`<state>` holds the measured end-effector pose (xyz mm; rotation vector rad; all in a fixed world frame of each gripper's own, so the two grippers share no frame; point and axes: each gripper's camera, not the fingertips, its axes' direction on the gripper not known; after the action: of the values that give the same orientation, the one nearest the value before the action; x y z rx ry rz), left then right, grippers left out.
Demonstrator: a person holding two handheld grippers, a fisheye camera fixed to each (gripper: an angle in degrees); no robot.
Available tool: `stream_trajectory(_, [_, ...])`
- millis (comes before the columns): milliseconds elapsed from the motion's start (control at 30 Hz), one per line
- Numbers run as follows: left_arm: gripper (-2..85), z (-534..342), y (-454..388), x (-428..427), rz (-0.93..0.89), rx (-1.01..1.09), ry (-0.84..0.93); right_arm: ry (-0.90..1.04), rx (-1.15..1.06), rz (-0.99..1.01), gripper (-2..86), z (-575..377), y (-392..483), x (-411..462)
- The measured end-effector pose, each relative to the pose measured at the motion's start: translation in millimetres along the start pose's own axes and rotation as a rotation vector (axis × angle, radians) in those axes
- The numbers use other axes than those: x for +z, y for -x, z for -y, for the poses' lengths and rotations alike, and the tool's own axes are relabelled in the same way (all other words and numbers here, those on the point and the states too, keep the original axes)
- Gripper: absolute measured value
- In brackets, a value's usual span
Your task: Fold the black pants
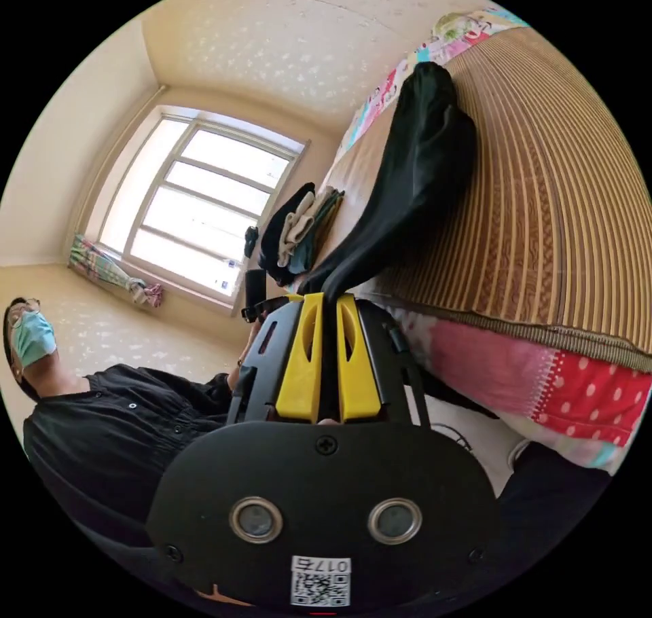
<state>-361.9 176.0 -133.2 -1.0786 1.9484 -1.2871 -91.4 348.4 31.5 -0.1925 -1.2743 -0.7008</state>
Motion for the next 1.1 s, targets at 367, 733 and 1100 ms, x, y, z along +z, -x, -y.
stream_trajectory(367, [3.8,50.1,-280.1,-173.7,-0.199,0.691,-0.401,-0.232,-0.765,0.223,2.0,72.5,326.2,-152.3])
stream_trajectory(733, [3.8,172.6,-260.7,-182.3,0.156,0.482,-0.488,-0.174,-0.611,-0.285,1.9,221.6,317.2,-103.5])
stream_trajectory(1100, [4.0,287.3,-71.3,-101.5,0.298,0.256,-0.309,-0.211,-0.602,-0.430,1.7,293.0,151.5,-21.4])
